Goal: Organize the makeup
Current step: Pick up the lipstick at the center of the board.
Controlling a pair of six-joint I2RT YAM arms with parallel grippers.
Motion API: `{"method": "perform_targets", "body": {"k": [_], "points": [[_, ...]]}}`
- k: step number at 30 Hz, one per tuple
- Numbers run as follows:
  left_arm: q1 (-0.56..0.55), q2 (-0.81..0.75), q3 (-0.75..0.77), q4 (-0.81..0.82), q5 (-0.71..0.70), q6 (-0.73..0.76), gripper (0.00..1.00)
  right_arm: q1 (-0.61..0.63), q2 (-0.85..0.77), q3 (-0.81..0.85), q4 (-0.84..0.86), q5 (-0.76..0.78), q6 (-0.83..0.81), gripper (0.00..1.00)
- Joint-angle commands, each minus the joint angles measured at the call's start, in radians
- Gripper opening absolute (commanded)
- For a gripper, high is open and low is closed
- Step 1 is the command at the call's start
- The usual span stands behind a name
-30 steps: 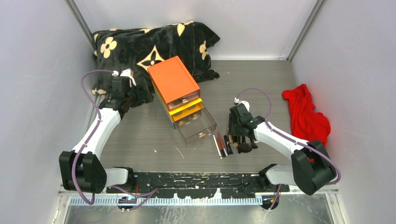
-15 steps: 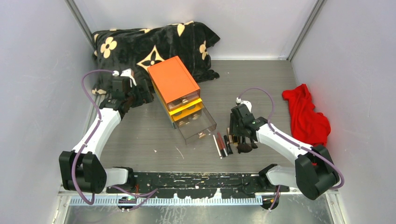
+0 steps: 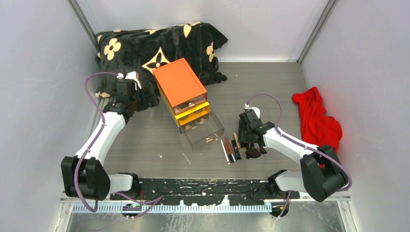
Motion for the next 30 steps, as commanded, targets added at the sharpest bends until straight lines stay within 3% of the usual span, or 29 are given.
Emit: {"method": "perform_targets", "body": {"k": [1, 10, 21, 30], "points": [[-0.004, -0.010, 0.000, 0.023, -0.013, 0.015, 1.00, -0.005, 0.024, 0.005, 0.051, -0.032, -0.004, 0.49], [-0.004, -0.008, -0.006, 0.025, -0.013, 0.019, 1.00, -0.004, 0.069, 0.009, 0.065, -0.035, -0.008, 0.46], [-0.004, -0.026, -0.011, 0.023, -0.008, 0.017, 1.00, -0.004, 0.003, 0.014, 0.009, 0.038, -0.018, 0.23], [-0.004, -0.034, -0.015, 0.024, -0.006, 0.016, 1.00, -0.004, 0.009, 0.015, 0.004, 0.036, -0.019, 0.20]]}}
